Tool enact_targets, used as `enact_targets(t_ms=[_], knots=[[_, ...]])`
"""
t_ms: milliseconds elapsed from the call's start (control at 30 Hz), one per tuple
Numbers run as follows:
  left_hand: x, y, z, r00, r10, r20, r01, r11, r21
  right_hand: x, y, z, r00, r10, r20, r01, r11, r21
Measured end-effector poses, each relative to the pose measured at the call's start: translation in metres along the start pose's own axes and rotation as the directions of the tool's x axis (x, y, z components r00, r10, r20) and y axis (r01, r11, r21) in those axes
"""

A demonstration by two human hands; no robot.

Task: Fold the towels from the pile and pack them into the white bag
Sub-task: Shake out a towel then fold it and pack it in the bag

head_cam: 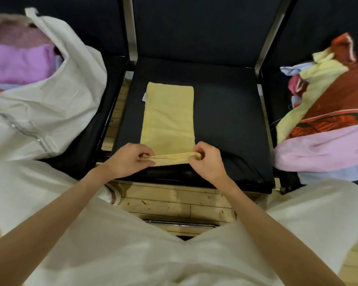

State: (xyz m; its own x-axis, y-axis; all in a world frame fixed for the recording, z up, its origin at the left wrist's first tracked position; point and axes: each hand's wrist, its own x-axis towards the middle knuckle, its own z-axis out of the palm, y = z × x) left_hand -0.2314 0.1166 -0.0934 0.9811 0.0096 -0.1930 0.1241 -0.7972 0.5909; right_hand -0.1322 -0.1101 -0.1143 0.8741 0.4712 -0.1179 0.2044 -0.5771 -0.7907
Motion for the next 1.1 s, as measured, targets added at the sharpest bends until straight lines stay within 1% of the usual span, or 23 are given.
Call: enact_targets(t_ms=[67,133,200,233,300,333,367,400,467,533,567,633,700,733,767,867,900,933,967,1033,1100], knots=[[0.0,0.014,-0.003,0.999,-0.033,0.029,0.038,0.981,-0.19,-0.001,0.004,-0.005,0.997,0.012,-0.082,0.003,0.983,0.181],[0.002,0.022,-0.006,0.999,-0.042,0.035,0.051,0.932,-0.358,0.0,0.003,-0.009,0.991,0.018,-0.133,0.029,0.94,0.341],[0.006,0.023,-0.011,0.996,-0.087,-0.019,0.068,0.882,-0.466,0.005,0.001,-0.01,0.985,0.078,-0.151,-0.001,0.891,0.454],[0.009,0.023,-0.012,0.988,-0.142,-0.06,0.088,0.839,-0.537,0.01,0.001,-0.01,0.98,0.117,-0.161,-0.027,0.881,0.473],[0.017,0.023,-0.012,0.942,-0.312,-0.121,0.141,0.697,-0.703,0.021,0.001,-0.006,0.965,0.172,-0.196,-0.068,0.892,0.447],[0.023,0.024,-0.01,0.902,-0.407,-0.146,0.161,0.63,-0.759,0.028,0.001,-0.005,0.959,0.18,-0.218,-0.074,0.904,0.422],[0.03,0.026,-0.007,0.852,-0.492,-0.178,0.18,0.594,-0.784,0.035,0.0,-0.003,0.955,0.183,-0.235,-0.078,0.915,0.395],[0.038,0.026,-0.003,0.802,-0.555,-0.22,0.2,0.597,-0.777,0.042,0.0,-0.001,0.953,0.181,-0.243,-0.085,0.93,0.357],[0.053,0.026,0.006,0.726,-0.604,-0.329,0.243,0.673,-0.698,0.055,0.001,0.006,0.954,0.176,-0.245,-0.119,0.966,0.23],[0.064,0.024,0.017,0.7,-0.575,-0.423,0.285,0.768,-0.574,0.064,0.004,0.014,0.953,0.167,-0.254,-0.154,0.986,0.07],[0.068,0.023,0.022,0.704,-0.547,-0.452,0.299,0.806,-0.51,0.067,0.005,0.018,0.953,0.158,-0.259,-0.169,0.985,-0.02],[0.073,0.017,0.032,0.736,-0.465,-0.492,0.332,0.881,-0.337,0.071,0.007,0.024,0.953,0.143,-0.266,-0.198,0.961,-0.192],[0.074,0.011,0.042,0.778,-0.367,-0.51,0.347,0.928,-0.138,0.072,0.01,0.028,0.955,0.135,-0.265,-0.215,0.928,-0.305],[0.075,0.008,0.046,0.792,-0.334,-0.511,0.347,0.935,-0.072,0.072,0.012,0.03,0.955,0.139,-0.263,-0.225,0.914,-0.336],[0.074,0.007,0.049,0.794,-0.323,-0.515,0.351,0.935,-0.045,0.072,0.014,0.032,0.954,0.146,-0.264,-0.237,0.904,-0.356],[0.073,0.003,0.048,0.768,-0.331,-0.548,0.367,0.929,-0.047,0.072,0.016,0.034,0.945,0.146,-0.292,-0.262,0.873,-0.412],[0.072,0.001,0.046,0.77,-0.31,-0.557,0.357,0.934,-0.026,0.072,0.017,0.033,0.948,0.113,-0.297,-0.243,0.859,-0.45],[0.069,-0.002,0.043,0.789,-0.268,-0.552,0.325,0.946,0.006,0.07,0.017,0.031,0.956,0.063,-0.286,-0.2,0.854,-0.481],[0.066,-0.004,0.041,0.824,-0.205,-0.529,0.263,0.964,0.035,0.068,0.016,0.028,0.966,-0.002,-0.257,-0.131,0.857,-0.498],[0.058,-0.008,0.035,0.894,-0.057,-0.444,0.089,0.995,0.051,0.062,0.012,0.022,0.98,-0.15,-0.13,0.068,0.868,-0.492],[0.048,-0.01,0.029,0.934,0.064,-0.352,-0.04,0.996,0.073,0.055,0.011,0.015,0.966,-0.253,0.045,0.246,0.858,-0.451]])
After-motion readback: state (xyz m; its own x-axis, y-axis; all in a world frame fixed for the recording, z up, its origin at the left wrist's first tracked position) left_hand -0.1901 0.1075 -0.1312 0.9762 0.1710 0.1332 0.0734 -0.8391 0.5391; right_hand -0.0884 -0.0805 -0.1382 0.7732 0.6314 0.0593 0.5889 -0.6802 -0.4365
